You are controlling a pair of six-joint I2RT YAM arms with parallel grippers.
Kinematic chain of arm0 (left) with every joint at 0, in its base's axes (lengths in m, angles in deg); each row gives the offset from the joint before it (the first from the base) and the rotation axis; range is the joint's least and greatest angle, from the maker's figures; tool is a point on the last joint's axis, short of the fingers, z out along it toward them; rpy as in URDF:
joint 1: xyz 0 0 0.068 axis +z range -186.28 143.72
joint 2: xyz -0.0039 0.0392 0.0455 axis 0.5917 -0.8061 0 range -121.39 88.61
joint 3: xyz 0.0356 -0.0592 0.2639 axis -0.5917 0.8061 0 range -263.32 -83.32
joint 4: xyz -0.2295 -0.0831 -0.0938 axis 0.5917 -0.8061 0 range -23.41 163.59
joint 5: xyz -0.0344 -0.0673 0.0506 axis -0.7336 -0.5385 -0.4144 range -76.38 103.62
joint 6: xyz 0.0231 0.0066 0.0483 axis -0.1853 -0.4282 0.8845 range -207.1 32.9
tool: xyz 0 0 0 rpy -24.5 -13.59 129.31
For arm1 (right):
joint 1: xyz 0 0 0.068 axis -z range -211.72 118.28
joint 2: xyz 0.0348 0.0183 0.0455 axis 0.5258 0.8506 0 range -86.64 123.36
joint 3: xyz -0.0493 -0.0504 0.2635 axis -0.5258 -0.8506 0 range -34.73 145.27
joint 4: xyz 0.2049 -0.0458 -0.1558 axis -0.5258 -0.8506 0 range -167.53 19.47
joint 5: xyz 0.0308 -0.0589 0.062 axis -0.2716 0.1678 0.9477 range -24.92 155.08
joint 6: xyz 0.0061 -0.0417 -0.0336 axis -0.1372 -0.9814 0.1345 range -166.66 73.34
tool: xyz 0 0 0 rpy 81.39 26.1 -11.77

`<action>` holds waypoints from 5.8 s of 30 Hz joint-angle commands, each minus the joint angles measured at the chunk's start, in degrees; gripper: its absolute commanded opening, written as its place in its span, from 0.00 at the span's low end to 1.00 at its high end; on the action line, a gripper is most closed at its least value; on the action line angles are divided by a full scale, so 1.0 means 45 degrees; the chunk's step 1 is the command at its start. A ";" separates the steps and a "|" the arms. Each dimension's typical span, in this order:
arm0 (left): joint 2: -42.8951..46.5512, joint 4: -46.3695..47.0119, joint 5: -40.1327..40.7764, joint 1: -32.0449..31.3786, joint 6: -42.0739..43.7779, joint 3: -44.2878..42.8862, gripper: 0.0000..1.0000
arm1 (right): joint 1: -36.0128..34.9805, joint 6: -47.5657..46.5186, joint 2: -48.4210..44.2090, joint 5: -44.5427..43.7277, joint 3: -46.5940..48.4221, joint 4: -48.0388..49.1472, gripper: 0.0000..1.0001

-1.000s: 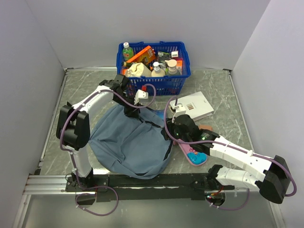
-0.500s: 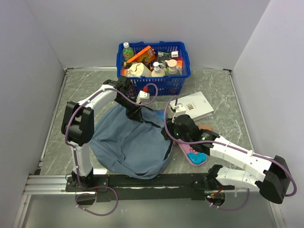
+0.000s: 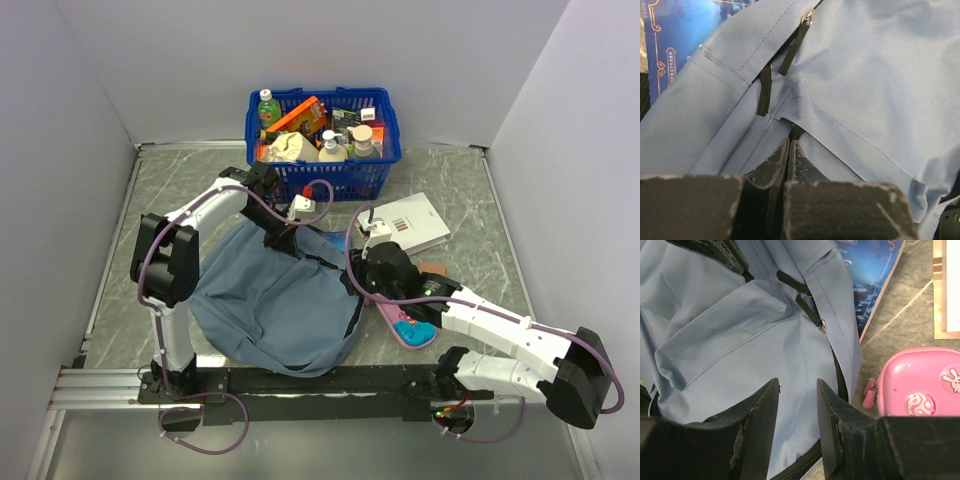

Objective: Pack the student bag
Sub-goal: Unzip the student bag at the center of the board.

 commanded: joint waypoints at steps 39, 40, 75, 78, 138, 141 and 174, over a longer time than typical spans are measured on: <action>0.3571 -0.0171 0.0466 -0.0216 0.0680 0.2386 0.01 | -0.0031 -0.2133 0.5232 -0.2714 0.2417 0.1088 0.47; 0.3610 -0.0151 0.0466 -0.0197 0.0642 0.2464 0.01 | -0.0012 -0.2191 0.5291 -0.2714 0.2456 0.1166 0.47; 0.6208 -0.1770 0.1169 0.0701 0.1577 0.4788 0.01 | 0.1550 -0.0766 0.8572 -0.2831 0.4546 -0.0434 0.00; 0.6617 -0.2510 0.1402 0.0916 0.2007 0.5100 0.01 | 0.1590 -0.0668 0.8728 -0.2870 0.4780 -0.0590 0.00; 0.9255 -0.0464 0.0778 0.1854 0.0094 0.6430 0.01 | -0.3371 0.1381 0.8751 -0.6367 0.5975 -0.0202 0.40; 0.9236 -0.0327 0.0817 0.1874 0.0075 0.6527 0.01 | -0.3468 0.1635 0.7970 -0.6367 0.5290 -0.0219 0.38; 0.8241 0.6507 0.4214 -0.0859 -0.7481 0.6856 0.69 | -0.2121 0.3765 0.6796 -0.1758 0.0836 0.4800 0.16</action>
